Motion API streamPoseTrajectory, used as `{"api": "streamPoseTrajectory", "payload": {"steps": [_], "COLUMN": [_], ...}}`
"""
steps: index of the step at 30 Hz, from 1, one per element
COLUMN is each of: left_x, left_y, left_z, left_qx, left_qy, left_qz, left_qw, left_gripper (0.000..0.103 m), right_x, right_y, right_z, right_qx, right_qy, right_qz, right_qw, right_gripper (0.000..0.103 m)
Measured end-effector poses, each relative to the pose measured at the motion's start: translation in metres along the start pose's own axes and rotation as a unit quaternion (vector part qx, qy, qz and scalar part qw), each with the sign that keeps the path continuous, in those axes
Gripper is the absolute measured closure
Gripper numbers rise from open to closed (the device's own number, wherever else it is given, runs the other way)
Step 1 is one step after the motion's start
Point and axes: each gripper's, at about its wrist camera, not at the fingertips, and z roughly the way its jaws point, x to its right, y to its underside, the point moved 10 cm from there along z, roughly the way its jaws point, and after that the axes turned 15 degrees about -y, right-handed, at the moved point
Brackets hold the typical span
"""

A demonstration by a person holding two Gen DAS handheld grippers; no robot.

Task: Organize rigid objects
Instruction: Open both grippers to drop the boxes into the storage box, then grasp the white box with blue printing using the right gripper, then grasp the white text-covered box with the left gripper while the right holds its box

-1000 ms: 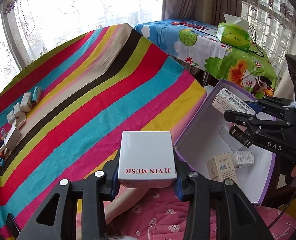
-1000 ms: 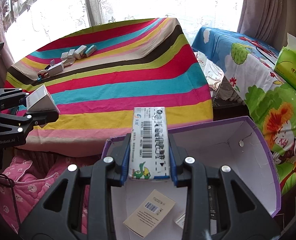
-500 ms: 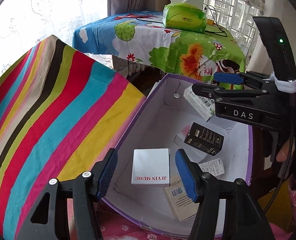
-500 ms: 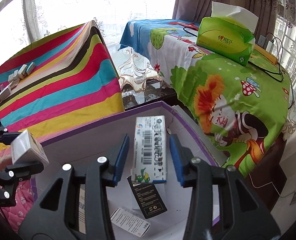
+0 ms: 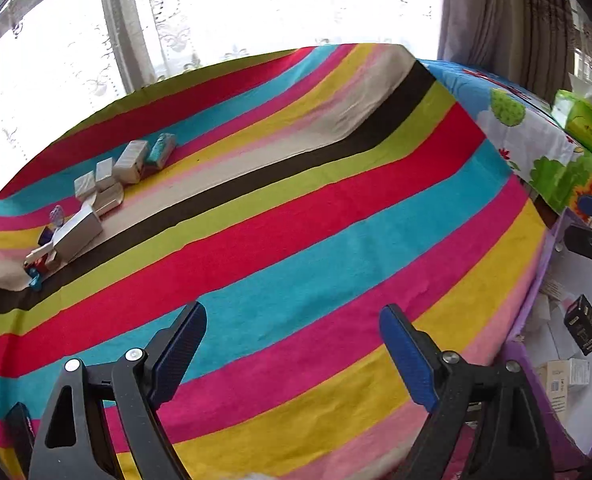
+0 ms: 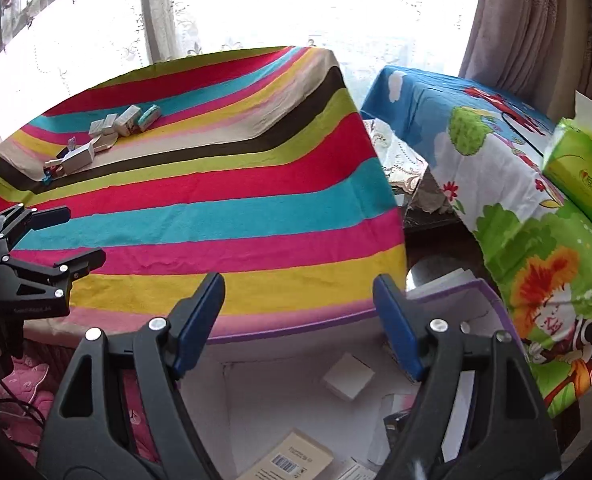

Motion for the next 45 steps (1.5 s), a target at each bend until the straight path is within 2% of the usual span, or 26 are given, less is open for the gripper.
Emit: {"api": "streamPoseTrajectory", "payload": {"steps": [2,5,10,12,16,20,22,26,29,31,33,34,35,36,38,39,40,42,43,45], "left_x": [-0.049,-0.118,-0.196,-0.210,-0.216,-0.222,-0.226,-0.223,-0.223,-0.223,-0.222,-0.222,-0.222,-0.221,-0.221,-0.221,-0.221,-0.221,-0.222,-0.221], "left_y": [0.008,0.020,0.031,0.034,0.039,0.043,0.041,0.039,0.038,0.038,0.037,0.037,0.037,0.037,0.037,0.037,0.037,0.037,0.037,0.037], "left_z": [0.030,0.069,0.105,0.109,0.105,0.109,0.106,0.106,0.107,0.108,0.108,0.108,0.108,0.108,0.108,0.108,0.109,0.109,0.109,0.110], "left_qx": [-0.030,-0.074,-0.089,-0.090,-0.085,-0.087,-0.072,-0.071,-0.070,-0.069,-0.069,-0.069,-0.069,-0.069,-0.069,-0.070,-0.070,-0.069,-0.069,-0.069], "left_qy": [-0.048,-0.105,-0.151,-0.150,-0.122,-0.080,-0.053,-0.045,-0.037,-0.035,-0.034,-0.034,-0.033,-0.032,-0.033,-0.033,-0.033,-0.032,-0.032,-0.032], "left_qz": [-0.041,-0.103,-0.183,-0.206,-0.250,-0.298,-0.327,-0.326,-0.328,-0.330,-0.330,-0.329,-0.328,-0.328,-0.328,-0.327,-0.327,-0.328,-0.329,-0.328], "left_qw": [0.9975,0.9864,0.9674,0.9628,0.9568,0.9474,0.9407,0.9415,0.9413,0.9408,0.9410,0.9412,0.9415,0.9415,0.9415,0.9417,0.9419,0.9417,0.9414,0.9417], "left_gripper": [0.014,0.014,0.014,0.014,0.014,0.012,0.009,0.005,0.003,0.002,0.002,0.001,0.001,0.001,0.000,0.000,0.000,0.000,0.000,0.000], "right_x": [-0.040,-0.090,-0.139,-0.149,-0.161,-0.153,-0.151,-0.163,-0.176,-0.184,-0.187,-0.189,-0.194,-0.200,-0.213,-0.216,-0.216,-0.219,-0.217,-0.201], "right_y": [-0.012,-0.034,-0.083,-0.110,-0.173,-0.228,-0.249,-0.276,-0.280,-0.272,-0.266,-0.259,-0.255,-0.249,-0.238,-0.232,-0.224,-0.205,-0.196,-0.181], "right_z": [0.031,0.084,0.186,0.225,0.293,0.351,0.375,0.416,0.443,0.454,0.450,0.450,0.448,0.445,0.433,0.425,0.415,0.394,0.384,0.365], "right_qx": [-0.015,-0.031,-0.052,-0.051,-0.036,-0.015,-0.008,-0.012,-0.029,-0.055,-0.045,-0.056,-0.065,-0.074,-0.069,-0.075,-0.087,-0.106,-0.111,-0.106], "right_qy": [-0.027,-0.064,-0.113,-0.129,-0.134,-0.107,-0.102,-0.089,-0.065,-0.019,0.005,0.005,0.011,0.008,-0.027,-0.044,-0.064,-0.138,-0.156,-0.143], "right_qz": [-0.034,-0.066,-0.031,0.004,0.070,0.142,0.173,0.188,0.179,0.143,0.123,0.111,0.074,0.042,-0.016,-0.035,-0.037,-0.036,-0.046,-0.067], "right_qw": [0.999,0.995,0.992,0.990,0.988,0.984,0.980,0.978,0.981,0.988,0.991,0.992,0.995,0.996,0.997,0.996,0.993,0.984,0.980,0.982], "right_gripper": [0.023,0.023,0.023,0.023,0.023,0.023,0.023,0.023,0.023,0.023,0.023,0.022,0.024,0.025,0.045,0.068,0.070,0.070,0.070,0.070]}}
